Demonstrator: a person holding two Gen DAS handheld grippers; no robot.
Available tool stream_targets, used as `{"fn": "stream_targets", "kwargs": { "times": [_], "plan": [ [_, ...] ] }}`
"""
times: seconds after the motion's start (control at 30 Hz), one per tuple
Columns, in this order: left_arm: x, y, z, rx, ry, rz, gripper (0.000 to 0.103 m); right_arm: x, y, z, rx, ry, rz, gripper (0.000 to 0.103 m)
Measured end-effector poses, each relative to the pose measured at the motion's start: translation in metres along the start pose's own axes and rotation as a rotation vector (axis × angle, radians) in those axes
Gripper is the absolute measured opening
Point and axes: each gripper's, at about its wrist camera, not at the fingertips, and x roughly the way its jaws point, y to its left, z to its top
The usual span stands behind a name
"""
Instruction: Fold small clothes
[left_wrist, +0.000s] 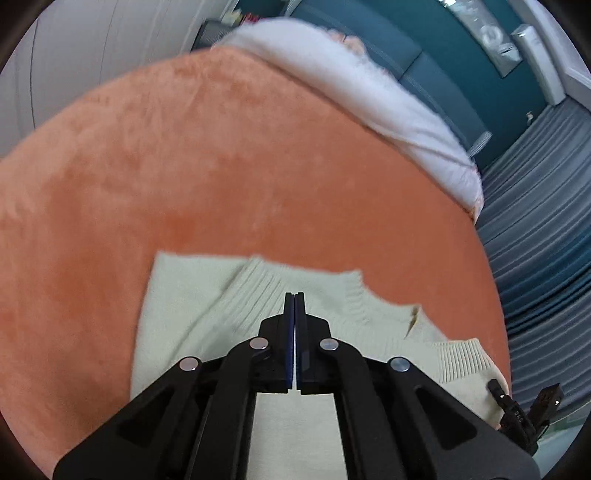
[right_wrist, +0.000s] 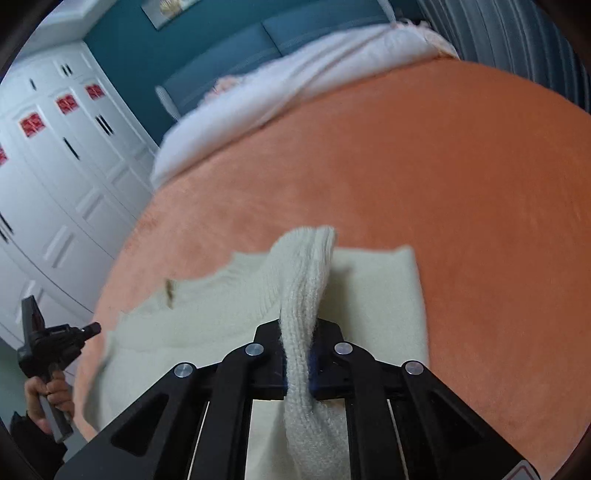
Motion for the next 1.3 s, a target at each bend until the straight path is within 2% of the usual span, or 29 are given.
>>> {"fn": "stream_targets", "kwargs": {
  "times": [0.07, 0.1, 0.17, 0.23, 0.27, 0.3, 0.33, 0.37, 0.43, 0.53, 0.6, 0.63, 0.67, 0.7, 0.73, 0.8, 0.83, 0.87, 0.93, 1.0, 1.07, 1.1, 1.17, 1.23, 1.27, 1.3],
  "plan": [
    [-0.026, -0.007, 0.021, 0.004, -0.077, -0.016, 0.0, -0.032, 0.009, 0.016, 0.006, -0.11, 0.059, 0.007],
    [-0.028, -0.006, 0.03, -0.004, -0.084, -0.015, 0.0, -0.04, 0.011, 0.023, 0.007, -0.148, 0.068, 0.007],
    [-0.014, -0.002, 0.041, -0.018, -0.026, -0.008, 0.0, -0.026, 0.006, 0.03, 0.012, -0.123, 0.059, 0.007],
    [0.002, 0.004, 0.038, -0.036, 0.048, -0.031, 0.0, -0.001, -0.003, 0.025, 0.027, -0.044, 0.007, 0.008],
    [0.01, 0.007, 0.032, -0.038, 0.079, -0.033, 0.006, 0.004, -0.009, 0.02, 0.041, -0.013, 0.008, 0.008],
    [0.02, 0.008, 0.027, -0.035, 0.118, -0.026, 0.023, 0.009, -0.012, 0.013, 0.047, 0.012, 0.004, 0.008],
    [0.029, 0.011, 0.021, -0.036, 0.154, -0.007, 0.034, 0.013, -0.011, 0.008, 0.042, 0.026, -0.007, 0.008],
    [0.037, 0.014, 0.015, -0.036, 0.182, 0.011, 0.051, 0.017, -0.011, 0.001, 0.033, 0.037, -0.02, 0.009],
    [0.052, 0.018, 0.002, -0.024, 0.212, 0.039, 0.053, 0.021, -0.014, -0.01, 0.033, 0.064, -0.031, 0.01],
    [0.071, 0.024, -0.01, -0.017, 0.253, 0.06, 0.062, 0.024, -0.022, -0.016, 0.052, 0.086, -0.044, 0.014],
    [0.076, 0.025, -0.013, 0.005, 0.249, 0.064, 0.059, 0.027, -0.024, -0.015, 0.063, 0.095, -0.04, 0.014],
    [0.076, 0.024, -0.014, 0.024, 0.241, 0.068, 0.053, 0.03, -0.027, -0.015, 0.066, 0.106, -0.037, 0.015],
    [0.076, 0.024, -0.013, 0.044, 0.233, 0.068, 0.021, 0.034, -0.027, -0.016, 0.068, 0.124, -0.038, 0.016],
    [0.079, 0.027, -0.011, 0.036, 0.247, 0.053, 0.0, 0.038, -0.028, -0.018, 0.07, 0.14, -0.042, 0.016],
    [0.078, 0.033, -0.007, -0.003, 0.255, 0.055, 0.001, 0.04, -0.026, -0.02, 0.07, 0.15, -0.045, 0.016],
    [0.064, 0.041, 0.0, -0.061, 0.194, 0.059, 0.003, 0.04, -0.025, -0.021, 0.055, 0.156, -0.051, 0.017],
    [0.055, 0.041, 0.003, -0.051, 0.147, 0.086, 0.008, 0.04, -0.024, -0.022, 0.047, 0.152, -0.05, 0.02],
    [0.052, 0.042, 0.006, -0.033, 0.132, 0.103, 0.031, 0.039, -0.023, -0.022, 0.044, 0.151, -0.047, 0.023],
    [0.056, 0.042, 0.009, -0.017, 0.156, 0.109, 0.059, 0.038, -0.023, -0.023, 0.048, 0.147, -0.041, 0.028],
    [0.066, 0.038, 0.009, 0.013, 0.198, 0.08, 0.059, 0.041, -0.024, -0.023, 0.059, 0.151, -0.037, 0.031],
    [0.08, 0.031, 0.006, 0.061, 0.243, 0.121, 0.074, 0.047, -0.022, -0.022, 0.066, 0.156, -0.042, 0.036],
    [0.086, 0.029, 0.005, 0.083, 0.252, 0.142, 0.075, 0.048, -0.021, -0.022, 0.069, 0.156, -0.043, 0.037],
    [0.1, 0.029, 0.001, 0.106, 0.29, 0.145, 0.073, 0.05, -0.021, -0.022, 0.071, 0.158, -0.042, 0.04],
    [0.102, 0.027, -0.002, 0.128, 0.285, 0.136, 0.046, 0.052, -0.021, -0.022, 0.079, 0.161, -0.042, 0.04],
    [0.099, 0.026, -0.002, 0.118, 0.286, 0.096, 0.018, 0.051, -0.022, -0.021, 0.085, 0.156, -0.044, 0.031],
    [0.091, 0.027, 0.002, 0.085, 0.267, 0.083, 0.009, 0.048, -0.021, -0.02, 0.082, 0.141, -0.039, 0.019]
  ]
}}
